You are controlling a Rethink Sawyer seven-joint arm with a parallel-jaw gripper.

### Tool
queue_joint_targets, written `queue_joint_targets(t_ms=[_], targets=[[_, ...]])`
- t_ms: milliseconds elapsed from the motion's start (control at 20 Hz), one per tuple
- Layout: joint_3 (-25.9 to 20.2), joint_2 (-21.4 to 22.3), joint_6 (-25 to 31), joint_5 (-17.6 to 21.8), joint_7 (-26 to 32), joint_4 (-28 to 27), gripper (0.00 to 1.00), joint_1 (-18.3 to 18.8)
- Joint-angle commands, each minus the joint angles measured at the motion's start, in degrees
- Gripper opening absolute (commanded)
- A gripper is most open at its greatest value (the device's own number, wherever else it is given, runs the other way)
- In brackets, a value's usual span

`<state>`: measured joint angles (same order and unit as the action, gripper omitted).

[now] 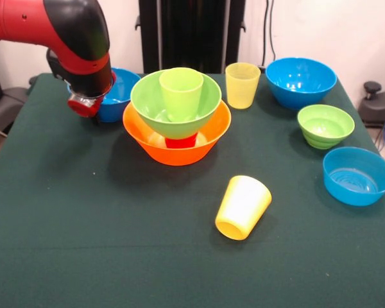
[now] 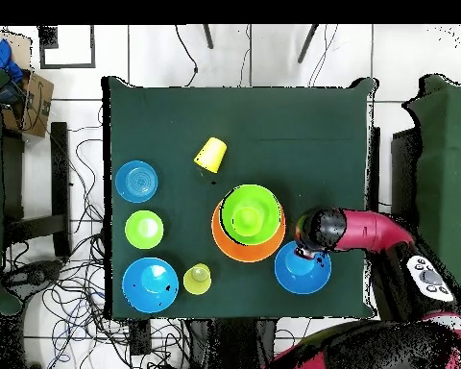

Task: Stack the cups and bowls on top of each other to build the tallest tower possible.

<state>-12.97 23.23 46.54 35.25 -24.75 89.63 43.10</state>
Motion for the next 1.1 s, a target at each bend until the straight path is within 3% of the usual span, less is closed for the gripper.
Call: queue_joint_targets(t_ms=[50, 400, 1100], targets=[[-0.9, -3.3, -2.5, -0.8, -9.7, -0.3, 0.00, -1.4], [0.7, -1.1, 3.5, 0.1, -6.6, -2.8, 0.00, -2.7], [-0.6, 4.2, 26.8, -2.8, -0.8, -9.8, 0.00, -8.5]])
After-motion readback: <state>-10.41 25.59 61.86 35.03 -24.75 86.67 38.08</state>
